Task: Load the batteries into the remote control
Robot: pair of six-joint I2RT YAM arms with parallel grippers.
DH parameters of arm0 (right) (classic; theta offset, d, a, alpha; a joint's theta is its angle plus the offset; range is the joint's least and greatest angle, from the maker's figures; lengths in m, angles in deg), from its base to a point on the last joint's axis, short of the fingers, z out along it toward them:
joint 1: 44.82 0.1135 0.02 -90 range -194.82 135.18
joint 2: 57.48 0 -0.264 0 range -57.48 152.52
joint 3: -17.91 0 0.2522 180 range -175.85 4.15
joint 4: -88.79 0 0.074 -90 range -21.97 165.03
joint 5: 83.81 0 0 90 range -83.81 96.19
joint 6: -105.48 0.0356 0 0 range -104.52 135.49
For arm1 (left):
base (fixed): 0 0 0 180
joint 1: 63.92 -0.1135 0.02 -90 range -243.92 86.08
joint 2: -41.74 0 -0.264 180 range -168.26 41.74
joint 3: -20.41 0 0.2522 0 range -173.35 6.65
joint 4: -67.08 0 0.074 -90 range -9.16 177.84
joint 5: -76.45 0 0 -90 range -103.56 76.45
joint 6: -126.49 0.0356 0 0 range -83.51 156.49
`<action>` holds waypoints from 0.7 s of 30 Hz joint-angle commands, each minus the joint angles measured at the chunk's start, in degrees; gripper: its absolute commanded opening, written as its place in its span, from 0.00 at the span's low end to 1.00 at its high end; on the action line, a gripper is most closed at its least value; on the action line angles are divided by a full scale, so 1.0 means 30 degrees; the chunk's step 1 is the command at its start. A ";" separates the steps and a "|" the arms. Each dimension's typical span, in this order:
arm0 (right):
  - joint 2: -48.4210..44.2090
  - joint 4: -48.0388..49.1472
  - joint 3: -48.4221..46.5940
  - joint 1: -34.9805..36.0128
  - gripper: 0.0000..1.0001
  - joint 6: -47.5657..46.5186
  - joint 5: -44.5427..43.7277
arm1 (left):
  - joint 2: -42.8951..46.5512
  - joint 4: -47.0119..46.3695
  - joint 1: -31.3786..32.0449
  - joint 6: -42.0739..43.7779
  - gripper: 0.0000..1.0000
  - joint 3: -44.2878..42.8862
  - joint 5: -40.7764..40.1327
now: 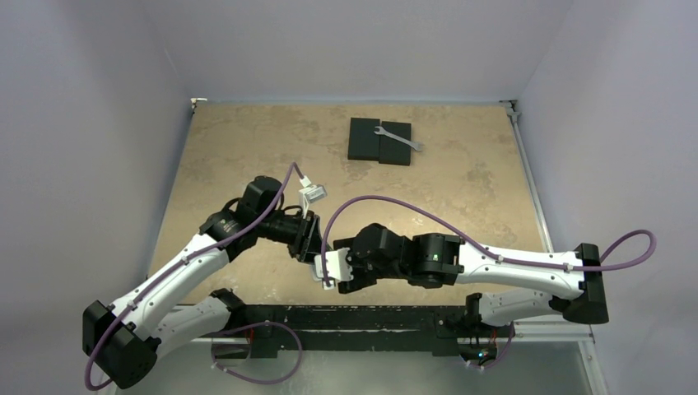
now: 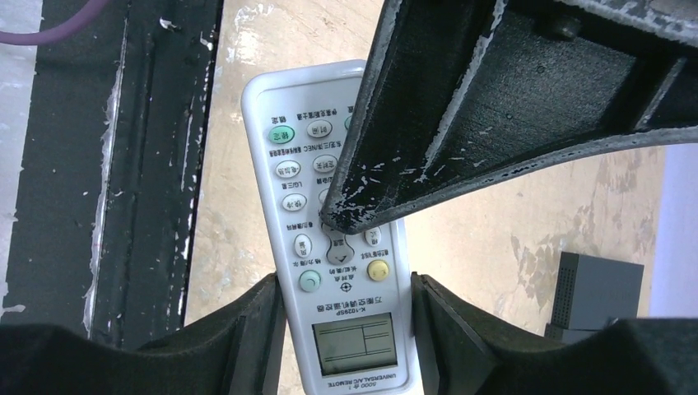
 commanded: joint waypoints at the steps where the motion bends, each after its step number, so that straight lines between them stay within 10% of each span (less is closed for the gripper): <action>1: -0.0114 0.0170 -0.0927 0.0135 0.06 -0.0273 0.0263 | -0.0043 -0.0764 -0.0053 0.0349 0.33 -0.0648 0.0508; 6: -0.0118 0.0256 -0.0920 0.0135 0.12 -0.0191 0.0154 | 0.0012 -0.1118 -0.0053 0.0227 0.00 -0.0517 0.0453; 21: -0.2260 0.2182 0.0136 0.0149 0.53 0.2152 -0.2007 | 0.1540 -0.3654 -0.0061 -0.1351 0.00 0.0840 -0.0496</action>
